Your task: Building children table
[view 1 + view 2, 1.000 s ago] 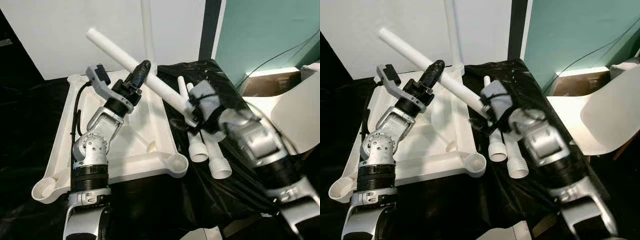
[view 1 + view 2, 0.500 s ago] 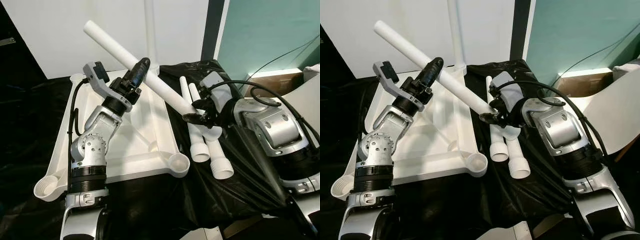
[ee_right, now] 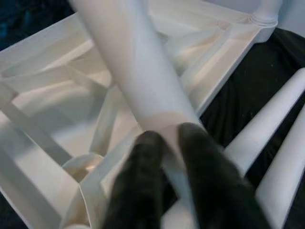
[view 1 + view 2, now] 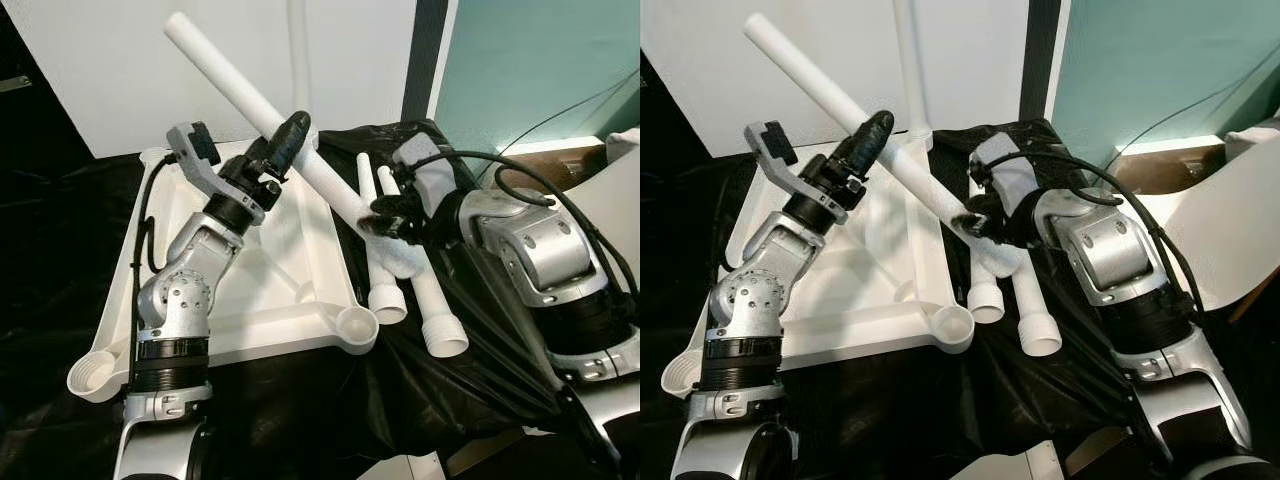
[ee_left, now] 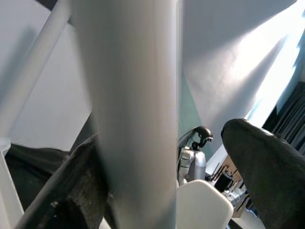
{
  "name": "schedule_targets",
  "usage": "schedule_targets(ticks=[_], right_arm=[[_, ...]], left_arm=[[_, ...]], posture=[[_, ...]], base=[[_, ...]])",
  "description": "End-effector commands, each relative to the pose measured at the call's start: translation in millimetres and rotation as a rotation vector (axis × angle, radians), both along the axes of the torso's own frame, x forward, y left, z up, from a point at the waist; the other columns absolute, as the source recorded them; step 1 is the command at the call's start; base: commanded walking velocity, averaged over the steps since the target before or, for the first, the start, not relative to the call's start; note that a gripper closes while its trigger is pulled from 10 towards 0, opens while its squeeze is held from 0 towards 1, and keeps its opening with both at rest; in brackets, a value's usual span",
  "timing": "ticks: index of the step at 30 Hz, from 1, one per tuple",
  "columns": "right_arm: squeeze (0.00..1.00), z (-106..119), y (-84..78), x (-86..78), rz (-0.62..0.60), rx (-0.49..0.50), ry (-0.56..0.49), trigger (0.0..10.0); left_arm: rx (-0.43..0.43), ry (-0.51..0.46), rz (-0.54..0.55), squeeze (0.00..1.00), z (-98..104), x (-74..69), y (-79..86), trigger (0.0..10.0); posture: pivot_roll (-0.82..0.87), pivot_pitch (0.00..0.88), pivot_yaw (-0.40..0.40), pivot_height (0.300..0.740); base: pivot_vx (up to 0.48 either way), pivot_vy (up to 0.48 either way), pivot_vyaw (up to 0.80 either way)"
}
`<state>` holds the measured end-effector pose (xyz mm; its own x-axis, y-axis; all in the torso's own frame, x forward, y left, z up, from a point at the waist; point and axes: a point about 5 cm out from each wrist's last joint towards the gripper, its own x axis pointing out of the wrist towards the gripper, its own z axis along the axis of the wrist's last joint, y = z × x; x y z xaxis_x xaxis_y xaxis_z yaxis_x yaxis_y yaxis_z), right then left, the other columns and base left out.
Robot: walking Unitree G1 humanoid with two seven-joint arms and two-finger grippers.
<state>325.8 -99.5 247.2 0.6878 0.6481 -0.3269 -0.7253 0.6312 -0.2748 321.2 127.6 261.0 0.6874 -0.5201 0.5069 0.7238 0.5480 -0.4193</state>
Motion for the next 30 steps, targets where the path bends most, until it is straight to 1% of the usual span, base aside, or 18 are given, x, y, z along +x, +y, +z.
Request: schedule_targets(ticks=[1, 3, 4, 5, 6, 7, 8, 11, 15, 16, 17, 18, 19, 21, 23, 24, 28, 30], right_arm=[[0.00, 6.0, 3.5, 2.4, -0.007, 0.030, -0.034, 0.0], [0.00, 12.7, 12.9, -0.3, 0.007, 0.091, -0.067, 0.0], [0.00, 12.7, 12.9, -0.3, 0.007, 0.091, -0.067, 0.0], [0.00, 15.8, 16.8, -4.1, 0.032, 0.121, -0.076, 3.4], [0.00, 18.2, 19.4, -8.0, 0.056, 0.144, -0.080, 9.1], [0.00, 18.2, 19.4, -8.0, 0.056, 0.144, -0.080, 9.1], [0.00, 19.9, 21.0, -11.4, 0.075, 0.164, -0.085, 10.0], [0.00, 20.8, 21.7, -13.5, 0.085, 0.176, -0.087, 10.0], [0.00, 11.4, 19.0, -12.6, 0.076, 0.181, -0.058, 10.0], [0.00, -4.8, 14.5, -7.8, 0.042, 0.142, -0.025, 10.0], [0.00, -4.8, 14.5, -7.8, 0.042, 0.142, -0.025, 10.0], [0.00, -24.2, 8.8, -3.3, 0.011, 0.077, -0.016, 10.0], [0.00, -24.2, 8.8, -3.3, 0.011, 0.077, -0.016, 10.0], [0.00, -50.3, -0.5, 0.3, -0.019, -0.087, -0.078, 10.0], [0.00, -50.3, -0.5, 0.3, -0.019, -0.087, -0.078, 10.0], [1.00, -52.7, -1.2, -0.1, -0.014, -0.123, -0.111, 10.0], [1.00, -53.3, -0.4, -0.1, -0.017, -0.127, -0.128, 10.0], [1.00, -61.1, -0.3, -0.1, -0.014, -0.174, -0.158, 10.0]], left_arm=[[0.043, -0.189, -0.241, 0.00, 5.5, -18.7, -5.5, 10.0], [0.189, -0.193, -0.360, 0.00, -8.8, -36.2, -1.6, 10.0], [0.189, -0.193, -0.360, 0.00, -8.8, -36.2, -1.6, 10.0], [0.267, -0.172, -0.402, 0.00, -20.1, -42.6, 0.5, 10.0], [0.336, -0.143, -0.428, 0.00, -31.6, -47.0, 2.5, 10.0], [0.336, -0.143, -0.428, 0.00, -31.6, -47.0, 2.5, 10.0], [0.414, -0.108, -0.453, 0.00, -46.1, -51.5, 4.6, 10.0], [0.463, -0.086, -0.471, 0.00, -55.5, -54.8, 6.0, 10.0], [0.577, -0.001, -0.449, 0.00, -81.9, -55.6, 9.9, 10.0], [0.594, 0.026, -0.418, 0.00, -89.7, -53.3, 9.6, 10.0], [0.594, 0.026, -0.418, 0.00, -89.7, -53.3, 9.6, 10.0], [0.592, 0.040, -0.383, 0.00, -92.5, -50.1, 7.2, 10.0], [0.592, 0.040, -0.383, 0.00, -92.5, -50.1, 7.2, 10.0], [0.561, 0.039, -0.333, 0.00, -87.1, -44.5, 2.9, 10.0], [0.561, 0.039, -0.333, 0.00, -87.1, -44.5, 2.9, 10.0], [0.550, 0.037, -0.317, 0.00, -83.5, -42.8, 2.7, 10.0], [0.545, 0.031, -0.285, 0.00, -80.6, -40.7, 4.3, 10.0], [0.542, 0.028, -0.257, 0.00, -80.6, -39.1, 4.5, 10.0]], posture=[[-0.04, 0.000, 0.052, 0.740], [-0.03, 0.000, 0.053, 0.740], [-0.03, 0.000, 0.053, 0.740], [-0.03, 0.000, 0.053, 0.740], [-0.03, 0.000, 0.054, 0.740], [-0.03, 0.000, 0.054, 0.740], [-0.03, 0.000, 0.055, 0.740], [-0.03, 0.000, 0.055, 0.740], [-0.03, 0.000, 0.060, 0.740], [-0.03, 0.000, 0.063, 0.740], [-0.03, 0.000, 0.063, 0.740], [-0.03, 0.000, 0.064, 0.740], [-0.03, 0.000, 0.064, 0.740], [-0.03, 0.000, 0.064, 0.740], [-0.03, 0.000, 0.064, 0.740], [-0.03, 0.000, 0.064, 0.740], [-0.04, 0.000, 0.064, 0.740], [-0.04, 0.000, 0.062, 0.740]], base=[[0.000, 0.000, 0.00], [0.000, 0.000, 0.00], [0.000, 0.000, 0.00], [0.000, 0.000, 0.00], [0.000, 0.000, 0.00], [0.000, 0.000, 0.00], [0.000, 0.000, 0.00], [0.000, 0.000, 0.00], [0.000, 0.000, 0.00], [0.000, 0.000, 0.00], [0.000, 0.000, 0.00], [0.000, 0.000, 0.00], [0.000, 0.000, 0.00], [0.000, 0.000, 0.00], [0.000, 0.000, 0.00], [0.000, 0.000, 0.00], [0.000, 0.000, 0.00], [0.000, 0.000, 0.00]])
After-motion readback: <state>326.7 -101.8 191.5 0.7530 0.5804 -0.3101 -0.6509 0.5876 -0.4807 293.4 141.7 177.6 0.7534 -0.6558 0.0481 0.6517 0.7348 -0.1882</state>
